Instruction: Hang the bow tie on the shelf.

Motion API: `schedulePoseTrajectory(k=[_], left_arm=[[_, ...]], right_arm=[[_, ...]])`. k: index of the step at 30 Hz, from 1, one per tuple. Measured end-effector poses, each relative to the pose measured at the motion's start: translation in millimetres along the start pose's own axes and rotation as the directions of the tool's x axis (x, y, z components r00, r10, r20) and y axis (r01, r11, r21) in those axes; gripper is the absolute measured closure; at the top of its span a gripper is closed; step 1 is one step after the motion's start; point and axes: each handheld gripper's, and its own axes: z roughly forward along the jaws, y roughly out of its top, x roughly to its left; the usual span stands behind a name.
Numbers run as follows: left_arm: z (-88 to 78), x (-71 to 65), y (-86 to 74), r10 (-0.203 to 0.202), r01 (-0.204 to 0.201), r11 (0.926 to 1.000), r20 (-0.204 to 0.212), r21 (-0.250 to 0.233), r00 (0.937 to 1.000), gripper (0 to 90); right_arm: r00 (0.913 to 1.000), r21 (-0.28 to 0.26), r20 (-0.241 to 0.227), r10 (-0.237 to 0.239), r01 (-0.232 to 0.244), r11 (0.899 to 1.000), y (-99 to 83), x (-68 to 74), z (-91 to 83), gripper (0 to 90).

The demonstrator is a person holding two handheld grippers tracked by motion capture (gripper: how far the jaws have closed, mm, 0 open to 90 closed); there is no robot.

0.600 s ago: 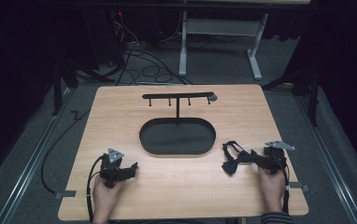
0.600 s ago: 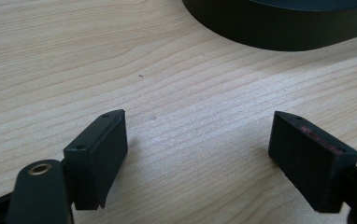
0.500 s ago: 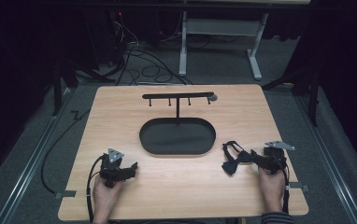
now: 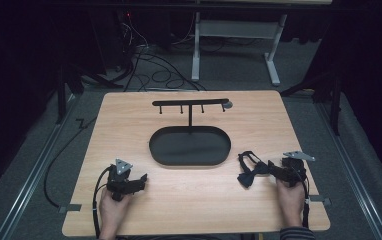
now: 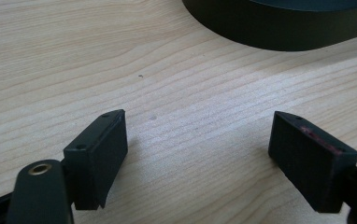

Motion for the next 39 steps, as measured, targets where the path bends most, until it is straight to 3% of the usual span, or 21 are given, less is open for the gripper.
schedulePoseTrajectory(k=[24,29,32,39], left_arm=[[-0.4,0.0,-0.2,0.001,-0.001,1.0,0.002,0.002,1.0,20.1],[-0.5,0.0,-0.1,0.001,-0.001,1.0,0.002,0.002,1.0,20.1],[-0.5,0.0,-0.1,0.001,-0.001,1.0,0.002,0.002,1.0,20.1],[-0.4,-0.1,-0.2,0.001,-0.001,1.0,0.001,0.001,1.0,20.1]], right_arm=[[1.0,-0.003,0.005,-0.001,0.001,1.0,0.0,-0.2,-0.1,44.6],[0.9998,-0.002,0.006,0.02,-0.02,1.0,-0.3,-0.1,-1.9,46.8],[0.9994,-0.021,-0.013,0.033,-0.033,0.999,0.4,-0.6,-8.8,48.0],[0.9981,-0.06,-0.061,0.009,-0.013,0.998,2.5,4.8,-25.8,51.5]])
